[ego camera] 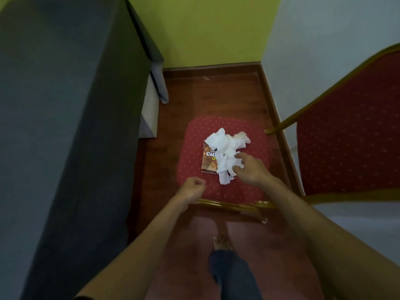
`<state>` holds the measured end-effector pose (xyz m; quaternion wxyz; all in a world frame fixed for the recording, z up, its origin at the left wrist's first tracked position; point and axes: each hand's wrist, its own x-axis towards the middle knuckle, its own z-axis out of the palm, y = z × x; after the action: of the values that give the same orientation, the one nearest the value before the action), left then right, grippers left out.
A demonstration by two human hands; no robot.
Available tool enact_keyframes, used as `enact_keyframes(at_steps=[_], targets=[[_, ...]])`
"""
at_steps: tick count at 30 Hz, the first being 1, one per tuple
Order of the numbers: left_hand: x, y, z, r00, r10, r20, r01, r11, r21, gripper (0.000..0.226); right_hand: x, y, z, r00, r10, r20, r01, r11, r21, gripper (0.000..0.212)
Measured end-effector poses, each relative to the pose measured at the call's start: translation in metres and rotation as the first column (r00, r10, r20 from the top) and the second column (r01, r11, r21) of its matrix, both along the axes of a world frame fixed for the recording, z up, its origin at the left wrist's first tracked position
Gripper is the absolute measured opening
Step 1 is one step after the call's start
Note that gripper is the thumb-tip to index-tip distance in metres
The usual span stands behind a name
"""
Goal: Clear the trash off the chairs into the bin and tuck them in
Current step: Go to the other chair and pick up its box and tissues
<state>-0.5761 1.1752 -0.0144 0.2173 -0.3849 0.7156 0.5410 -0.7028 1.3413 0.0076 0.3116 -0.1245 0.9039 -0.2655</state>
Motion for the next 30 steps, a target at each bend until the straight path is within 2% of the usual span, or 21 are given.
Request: enact_keyframes(at_steps=[2,7,10,13,15,17,20,21,23,26,27,30], targets=[[-0.03,-0.001,-0.019,1.0,0.016,0.005,-0.016,1.0,-0.025,0.017,-0.033,-0.01,-0.02,0.996,0.083,-0.019,-0.082,0.996,0.023,0.068],[-0.086,-0.015,-0.058,0.995,0.089,-0.035,-0.095,0.964,-0.247,0.039,-0.097,-0.038,-0.065,0.965,0.26,0.033,-0.262,0.957,0.124,0.102],[-0.11,-0.023,-0.082,0.995,0.092,-0.036,-0.098,0.962,-0.255,0.06,-0.119,-0.056,-0.09,0.937,0.346,0.045,-0.348,0.919,0.185,0.111],[-0.124,-0.025,-0.101,0.998,0.056,-0.026,-0.061,0.973,-0.222,0.062,-0.132,-0.064,-0.111,0.915,0.386,0.117,-0.403,0.883,0.24,0.116],[-0.127,-0.026,-0.11,0.999,0.033,-0.033,-0.039,0.979,-0.202,0.08,-0.133,-0.062,-0.124,0.902,0.405,0.149,-0.428,0.884,0.191,0.108],[-0.125,-0.027,-0.112,0.998,0.003,-0.064,-0.015,0.982,-0.188,0.1,-0.125,-0.059,-0.133,0.907,0.414,0.083,-0.421,0.901,0.108,0.087],[-0.119,-0.026,-0.109,0.993,0.017,-0.114,-0.033,0.989,-0.145,0.107,-0.102,-0.054,-0.136,0.966,0.258,0.003,-0.258,0.966,-0.028,0.058],[-0.115,-0.025,-0.108,0.994,0.038,-0.103,-0.051,0.99,-0.13,0.102,-0.094,-0.052,-0.135,0.98,0.201,0.008,-0.201,0.978,-0.056,0.051],[-0.108,-0.026,-0.109,0.994,0.091,-0.053,-0.095,0.992,-0.081,0.077,-0.08,-0.049,-0.132,0.993,0.121,0.008,-0.12,0.989,-0.09,0.036],[-0.089,-0.022,-0.112,0.981,0.184,0.066,-0.191,0.973,0.126,0.032,-0.058,-0.042,-0.126,0.999,0.048,0.025,-0.045,0.995,-0.089,0.024],[-0.081,-0.02,-0.11,0.975,0.202,0.09,-0.215,0.961,0.174,0.025,-0.051,-0.041,-0.124,0.999,0.034,0.025,-0.032,0.996,-0.078,0.022],[-0.058,-0.015,-0.098,0.963,0.269,0.032,-0.27,0.944,0.188,0.039,-0.022,-0.041,-0.111,0.999,-0.034,0.004,0.034,0.996,-0.079,0.024]])
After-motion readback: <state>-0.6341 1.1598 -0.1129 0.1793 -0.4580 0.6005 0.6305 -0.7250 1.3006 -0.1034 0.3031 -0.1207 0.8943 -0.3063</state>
